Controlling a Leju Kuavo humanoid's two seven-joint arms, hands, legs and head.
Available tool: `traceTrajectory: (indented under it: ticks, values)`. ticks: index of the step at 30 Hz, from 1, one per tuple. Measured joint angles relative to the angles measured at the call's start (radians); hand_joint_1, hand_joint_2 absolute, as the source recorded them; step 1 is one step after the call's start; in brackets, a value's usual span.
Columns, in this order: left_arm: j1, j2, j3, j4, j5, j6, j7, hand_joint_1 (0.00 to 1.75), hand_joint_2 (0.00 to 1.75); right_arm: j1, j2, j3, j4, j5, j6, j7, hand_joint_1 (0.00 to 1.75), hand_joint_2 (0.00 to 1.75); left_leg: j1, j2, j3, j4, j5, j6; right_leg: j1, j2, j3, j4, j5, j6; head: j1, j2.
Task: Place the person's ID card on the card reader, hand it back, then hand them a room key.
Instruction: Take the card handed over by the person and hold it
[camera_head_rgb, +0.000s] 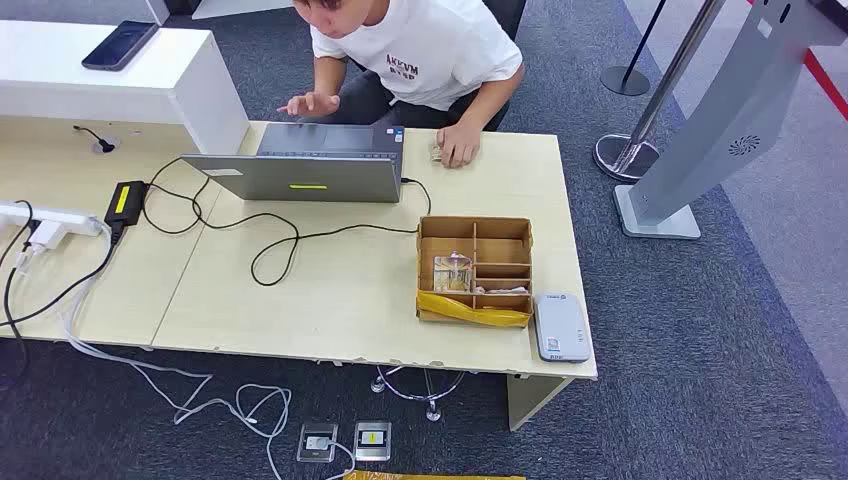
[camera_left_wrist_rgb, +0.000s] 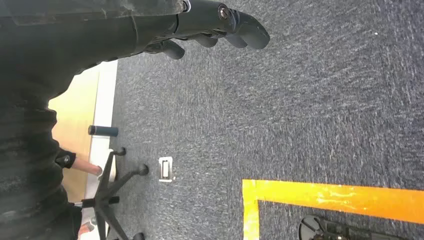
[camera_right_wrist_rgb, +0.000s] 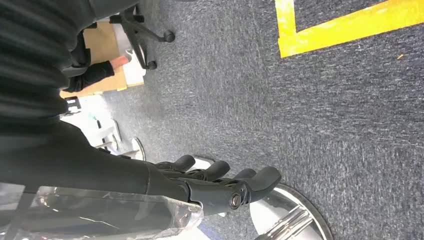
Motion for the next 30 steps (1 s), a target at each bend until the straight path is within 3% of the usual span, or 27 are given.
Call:
traceTrajectory:
  ticks: [30]
  values:
    - [0.000, -0.024, -0.001, 0.011, -0.016, -0.022, 0.022, 0.00, 1.75, 0.000, 0.005, 0.000, 0.000, -0.003, 0.001, -0.015, 0.00, 1.75, 0.000, 0.000, 0.000, 0.000, 0.000, 0.000, 0.000, 0.000, 0.000, 0.000, 0.000, 0.000, 0.000, 0.000]
